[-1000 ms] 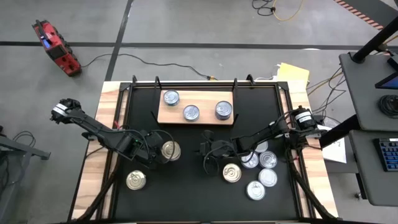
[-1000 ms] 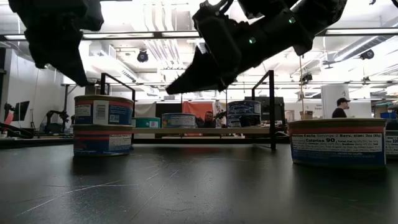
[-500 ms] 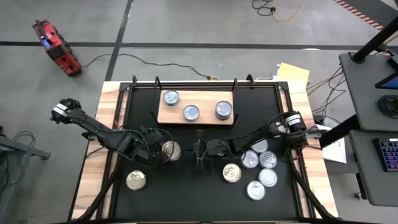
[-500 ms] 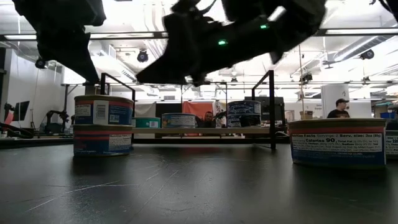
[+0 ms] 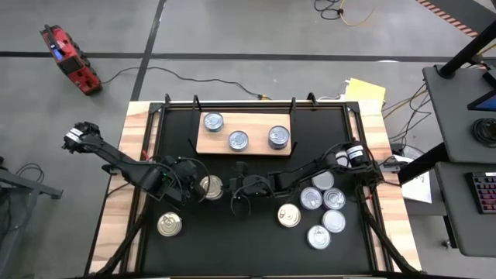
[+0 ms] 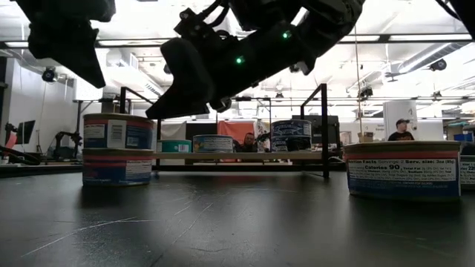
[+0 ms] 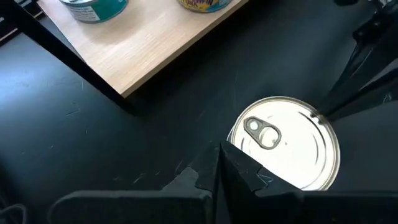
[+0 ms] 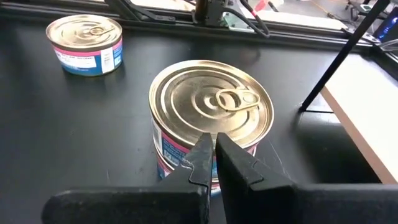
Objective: Stack canned seafood by type on shelf
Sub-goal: Put the blue tuna can on the shelf
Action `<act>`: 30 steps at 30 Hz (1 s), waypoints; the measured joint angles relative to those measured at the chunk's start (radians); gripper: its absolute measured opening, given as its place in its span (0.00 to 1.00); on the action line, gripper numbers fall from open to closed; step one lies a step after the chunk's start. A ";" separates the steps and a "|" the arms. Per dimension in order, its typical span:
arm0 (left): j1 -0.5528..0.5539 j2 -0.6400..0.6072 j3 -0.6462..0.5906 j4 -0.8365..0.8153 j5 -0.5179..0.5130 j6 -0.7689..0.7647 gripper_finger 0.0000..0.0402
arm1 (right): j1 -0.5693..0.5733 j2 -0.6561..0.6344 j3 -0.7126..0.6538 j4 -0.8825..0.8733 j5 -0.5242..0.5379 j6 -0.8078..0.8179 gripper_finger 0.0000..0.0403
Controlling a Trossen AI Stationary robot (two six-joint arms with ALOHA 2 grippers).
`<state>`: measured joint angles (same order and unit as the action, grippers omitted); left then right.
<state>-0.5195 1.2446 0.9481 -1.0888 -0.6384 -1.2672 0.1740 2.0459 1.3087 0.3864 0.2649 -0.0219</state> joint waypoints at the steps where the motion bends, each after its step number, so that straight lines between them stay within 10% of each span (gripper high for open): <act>1: -0.003 0.000 -0.002 0.005 0.000 -0.004 0.00 | 0.000 -0.002 0.001 -0.002 0.000 -0.004 0.03; 17: -0.130 0.000 -0.059 0.181 -0.163 -0.260 0.00 | -0.020 -0.004 0.009 0.040 0.008 -0.034 0.03; 30: -0.181 -0.005 -0.226 0.813 -0.140 0.248 0.00 | -0.020 -0.004 0.011 0.068 -0.011 -0.057 0.03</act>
<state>-0.7002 1.2396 0.7224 -0.2762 -0.7784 -1.0196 0.1535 2.0418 1.3193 0.4541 0.2543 -0.0792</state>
